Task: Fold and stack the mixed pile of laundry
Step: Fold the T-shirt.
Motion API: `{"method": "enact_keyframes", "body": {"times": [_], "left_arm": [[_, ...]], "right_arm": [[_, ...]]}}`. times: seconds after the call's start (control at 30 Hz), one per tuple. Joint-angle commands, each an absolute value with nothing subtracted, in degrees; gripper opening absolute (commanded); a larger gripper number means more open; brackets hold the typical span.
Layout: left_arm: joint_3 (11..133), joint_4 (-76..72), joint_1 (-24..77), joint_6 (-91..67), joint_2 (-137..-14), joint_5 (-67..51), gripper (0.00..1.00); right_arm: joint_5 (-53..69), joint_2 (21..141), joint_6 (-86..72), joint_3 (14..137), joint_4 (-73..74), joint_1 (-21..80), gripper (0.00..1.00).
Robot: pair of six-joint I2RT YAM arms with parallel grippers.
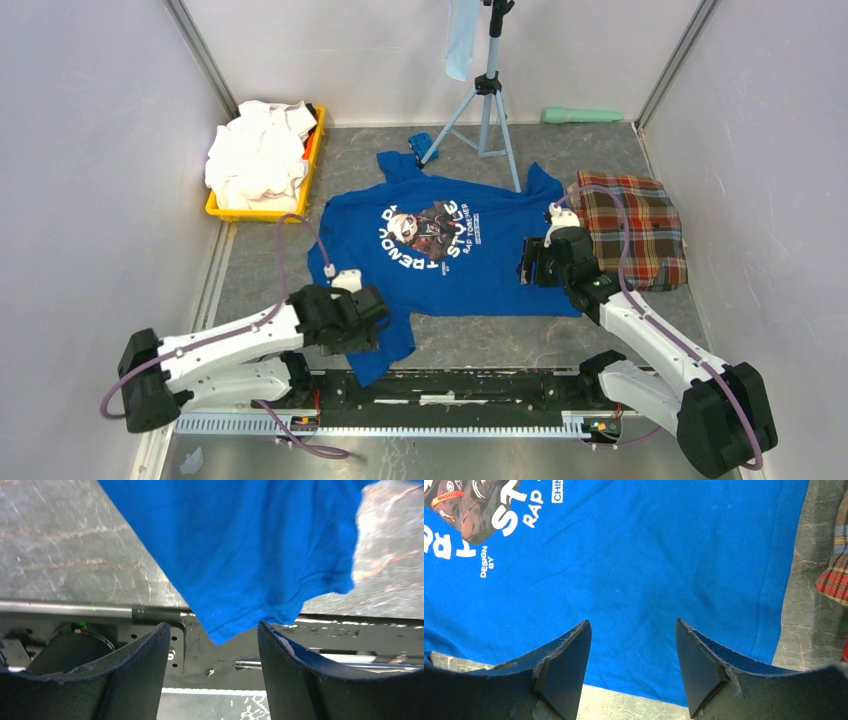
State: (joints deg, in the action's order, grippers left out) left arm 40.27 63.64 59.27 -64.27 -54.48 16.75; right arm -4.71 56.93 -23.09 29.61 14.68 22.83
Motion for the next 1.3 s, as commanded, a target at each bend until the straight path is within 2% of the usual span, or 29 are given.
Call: {"method": "enact_keyframes", "body": {"times": [0.0,0.2,0.27,0.57,0.77,1.27], "left_arm": [[39.41,66.93,66.03,-77.17,-58.69,18.91,0.69],[35.3,60.32,69.73,-79.01,-61.04,14.38,0.53],[33.87,59.34,71.69,-80.12,-61.61,12.82,0.51],[27.33,52.46,74.48,-83.45,-61.9,10.98,0.51],[24.41,46.24,74.53,-83.54,-63.23,11.35,0.47],[27.62,39.71,74.51,-80.39,-70.37,12.08,0.46]], "right_arm": [[-4.51,55.73,-22.35,29.01,13.62,23.04,0.69],[-4.61,55.81,-21.39,28.75,13.74,23.06,0.69],[-5.05,55.9,-21.04,28.84,14.26,23.04,0.69],[-5.53,55.28,-21.3,27.69,14.26,23.1,0.69],[-5.61,55.67,-21.1,27.6,14.75,23.06,0.69],[-6.06,56.69,-21.18,27.36,14.8,23.07,0.68]]}}
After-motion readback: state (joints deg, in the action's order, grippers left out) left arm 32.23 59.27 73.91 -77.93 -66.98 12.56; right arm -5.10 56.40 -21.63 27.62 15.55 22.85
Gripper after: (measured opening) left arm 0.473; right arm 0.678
